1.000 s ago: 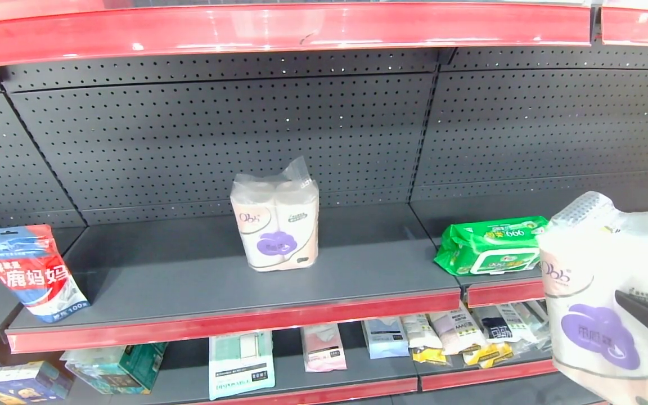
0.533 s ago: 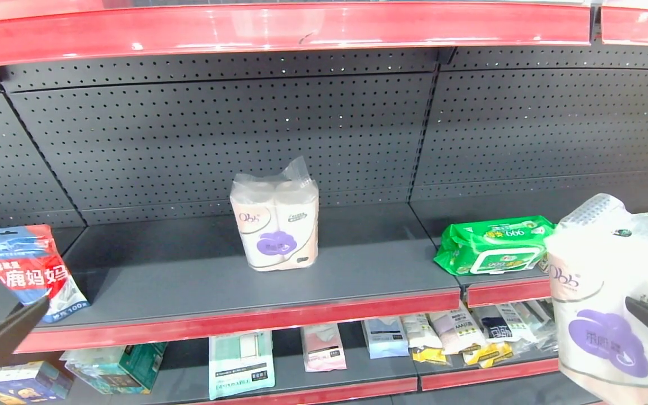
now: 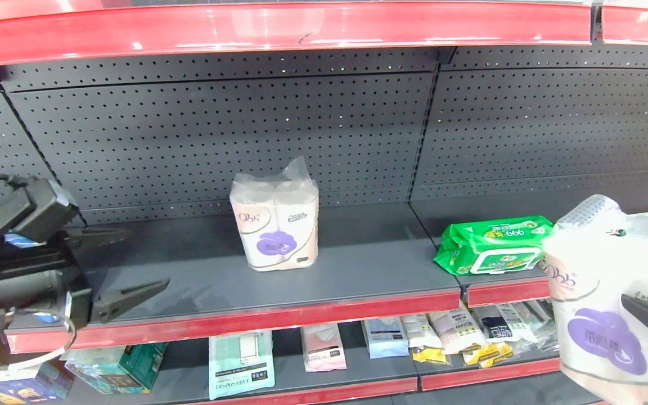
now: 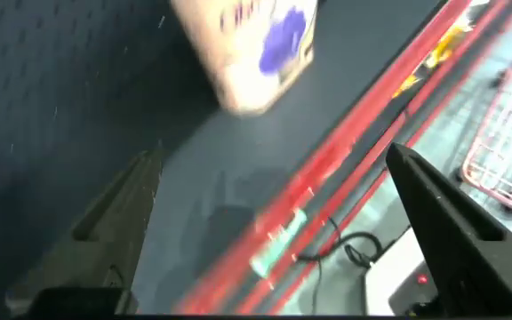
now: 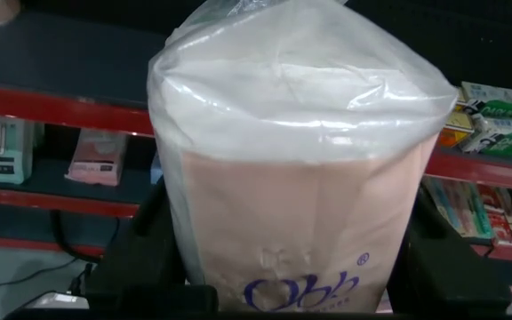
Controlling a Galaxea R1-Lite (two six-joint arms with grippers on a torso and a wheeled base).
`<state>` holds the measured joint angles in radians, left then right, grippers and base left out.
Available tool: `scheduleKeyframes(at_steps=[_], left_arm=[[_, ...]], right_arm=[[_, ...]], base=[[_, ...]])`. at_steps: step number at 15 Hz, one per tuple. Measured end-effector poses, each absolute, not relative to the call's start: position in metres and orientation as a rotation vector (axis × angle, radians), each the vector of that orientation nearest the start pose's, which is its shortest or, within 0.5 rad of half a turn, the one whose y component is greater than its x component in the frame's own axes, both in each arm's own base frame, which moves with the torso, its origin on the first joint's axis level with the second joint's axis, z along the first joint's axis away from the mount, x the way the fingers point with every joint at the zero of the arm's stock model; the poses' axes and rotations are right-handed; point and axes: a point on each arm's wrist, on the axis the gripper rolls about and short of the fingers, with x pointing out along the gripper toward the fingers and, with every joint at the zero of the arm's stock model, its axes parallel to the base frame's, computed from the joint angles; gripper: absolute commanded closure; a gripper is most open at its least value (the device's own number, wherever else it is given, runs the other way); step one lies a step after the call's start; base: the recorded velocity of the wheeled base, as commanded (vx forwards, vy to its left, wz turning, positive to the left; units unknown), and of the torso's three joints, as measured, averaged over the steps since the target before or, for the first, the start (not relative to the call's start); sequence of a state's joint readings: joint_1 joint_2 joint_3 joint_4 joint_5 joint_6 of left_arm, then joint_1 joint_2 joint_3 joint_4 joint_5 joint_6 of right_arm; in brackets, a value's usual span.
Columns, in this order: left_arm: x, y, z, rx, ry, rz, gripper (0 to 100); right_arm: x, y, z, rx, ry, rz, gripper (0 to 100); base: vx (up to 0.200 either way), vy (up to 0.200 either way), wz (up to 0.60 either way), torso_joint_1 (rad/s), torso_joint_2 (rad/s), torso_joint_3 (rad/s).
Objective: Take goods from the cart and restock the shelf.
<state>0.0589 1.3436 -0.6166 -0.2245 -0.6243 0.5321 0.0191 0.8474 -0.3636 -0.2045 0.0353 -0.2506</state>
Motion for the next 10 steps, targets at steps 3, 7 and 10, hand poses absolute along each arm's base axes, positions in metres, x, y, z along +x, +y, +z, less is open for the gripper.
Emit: scheduleKeyframes(at_steps=[3, 7, 10], left_arm=[[0.259, 0.005, 0.186, 0.342, 0.277, -0.787, 0], [0.314, 0.011, 0.166, 0.318, 0.269, -0.889, 0], [0.346, 0.012, 0.155, 0.293, 0.245, -0.951, 0]], right_arm=[[0.093, 0.002, 0.181, -0.254, 0.295, 0.055, 100], [0.095, 0.001, 0.179, -0.258, 0.313, 0.031, 100], [0.096, 0.001, 0.177, -0.270, 0.324, 0.019, 100]], base=[[0.000, 0.000, 0.00, 0.000, 0.00, 0.000], [0.000, 0.000, 0.00, 0.000, 0.00, 0.000], [0.000, 0.000, 0.00, 0.000, 0.00, 0.000]])
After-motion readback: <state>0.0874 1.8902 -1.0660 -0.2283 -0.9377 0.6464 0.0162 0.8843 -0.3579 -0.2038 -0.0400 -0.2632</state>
